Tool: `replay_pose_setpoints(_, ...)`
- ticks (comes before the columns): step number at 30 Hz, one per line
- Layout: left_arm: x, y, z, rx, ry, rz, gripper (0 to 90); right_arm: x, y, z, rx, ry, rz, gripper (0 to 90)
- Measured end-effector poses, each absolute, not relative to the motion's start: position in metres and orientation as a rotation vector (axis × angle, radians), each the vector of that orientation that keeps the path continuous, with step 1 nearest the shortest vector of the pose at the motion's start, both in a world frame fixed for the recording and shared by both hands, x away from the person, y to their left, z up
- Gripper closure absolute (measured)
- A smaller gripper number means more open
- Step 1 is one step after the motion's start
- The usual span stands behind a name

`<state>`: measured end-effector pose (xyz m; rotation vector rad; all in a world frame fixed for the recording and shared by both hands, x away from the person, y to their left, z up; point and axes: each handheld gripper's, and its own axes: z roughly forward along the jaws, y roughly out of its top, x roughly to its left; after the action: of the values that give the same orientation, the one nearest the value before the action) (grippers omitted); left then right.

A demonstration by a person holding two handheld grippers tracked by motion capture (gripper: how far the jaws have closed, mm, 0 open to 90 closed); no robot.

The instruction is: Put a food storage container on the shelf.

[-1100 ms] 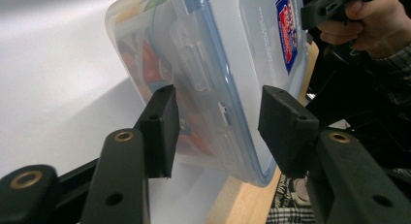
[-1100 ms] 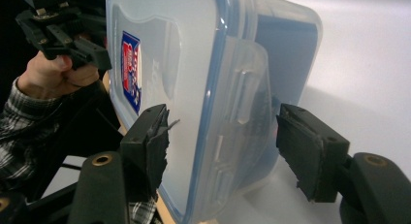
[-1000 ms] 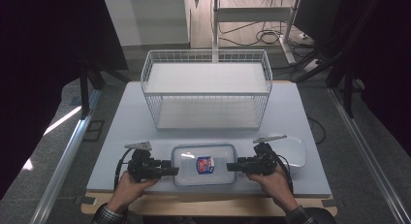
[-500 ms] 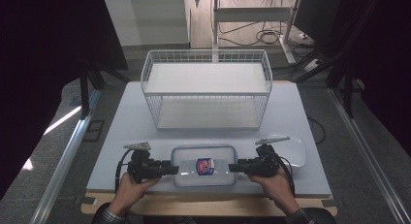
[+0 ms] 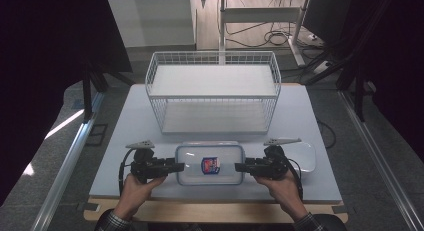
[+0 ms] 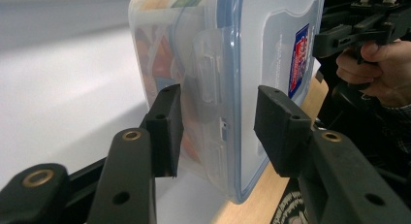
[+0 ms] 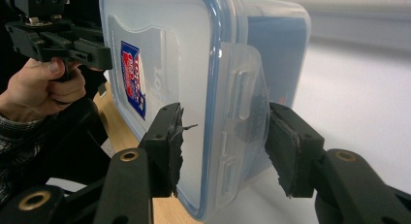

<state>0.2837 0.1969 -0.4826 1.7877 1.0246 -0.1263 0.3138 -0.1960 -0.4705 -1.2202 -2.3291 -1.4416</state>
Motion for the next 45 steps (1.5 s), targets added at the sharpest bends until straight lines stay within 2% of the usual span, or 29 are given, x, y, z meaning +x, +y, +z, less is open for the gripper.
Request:
replay_pose_setpoints(22, 0.315, 0.198, -0.401, 1.764, 0.915, 0.026, 54.0, 0.341, -0.195, -0.391, -1.144, -2.399, -1.644, 49.9)
replay_pose_setpoints(45, 0.369, 0.207, -0.324, 1.701, 0.869, 0.091, 53.5, 0.390, -0.185, -0.303, -1.110, -2.453, -1.774, 49.8)
